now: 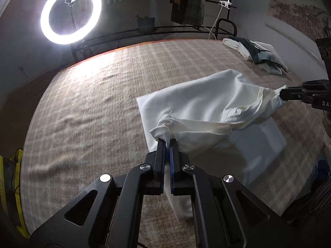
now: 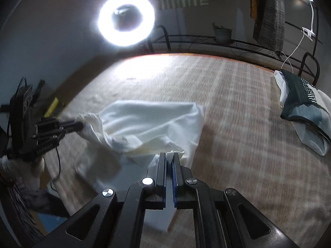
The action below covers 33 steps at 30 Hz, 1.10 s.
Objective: Fold small clothes
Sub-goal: 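Lift the collar end with both tools and fold it over the hem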
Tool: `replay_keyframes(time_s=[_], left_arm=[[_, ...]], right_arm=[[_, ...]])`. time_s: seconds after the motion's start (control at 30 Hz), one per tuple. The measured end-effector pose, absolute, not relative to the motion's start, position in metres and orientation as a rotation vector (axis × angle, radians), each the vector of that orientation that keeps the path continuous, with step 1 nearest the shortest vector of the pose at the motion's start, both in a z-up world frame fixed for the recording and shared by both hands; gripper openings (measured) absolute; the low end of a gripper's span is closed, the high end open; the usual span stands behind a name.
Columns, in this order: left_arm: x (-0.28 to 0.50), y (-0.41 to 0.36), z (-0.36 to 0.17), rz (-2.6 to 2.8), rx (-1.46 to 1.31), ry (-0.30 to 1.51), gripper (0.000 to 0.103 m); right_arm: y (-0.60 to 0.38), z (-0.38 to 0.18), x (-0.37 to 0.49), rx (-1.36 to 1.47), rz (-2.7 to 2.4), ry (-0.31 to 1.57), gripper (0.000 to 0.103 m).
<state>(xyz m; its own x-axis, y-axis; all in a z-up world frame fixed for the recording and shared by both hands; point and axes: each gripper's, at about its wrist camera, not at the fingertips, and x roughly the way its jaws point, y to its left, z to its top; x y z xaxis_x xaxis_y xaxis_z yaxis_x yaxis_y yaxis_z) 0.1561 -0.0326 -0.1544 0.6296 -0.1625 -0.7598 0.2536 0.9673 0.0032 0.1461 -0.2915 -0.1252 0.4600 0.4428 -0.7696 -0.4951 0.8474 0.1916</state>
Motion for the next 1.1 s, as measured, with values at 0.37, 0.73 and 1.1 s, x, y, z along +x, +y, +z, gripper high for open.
replay_keyframes(time_s=[0.37, 0.73, 1.1], left_arm=[[0.120, -0.016, -0.155, -0.260, 0.189, 0.844, 0.001], [0.111, 0.041, -0.161, -0.232, -0.199, 0.977, 0.008], [0.130, 0.012, -0.191, -0.264, -0.383, 1.104, 0.034]], right_arm=[[-0.297, -0.126, 0.100, -0.161, 0.582, 0.867, 0.002], [-0.340, -0.142, 0.083, -0.021, 0.544, 0.943, 0.028], [-0.299, -0.149, 0.086, -0.097, 0.586, 0.938, 0.049]])
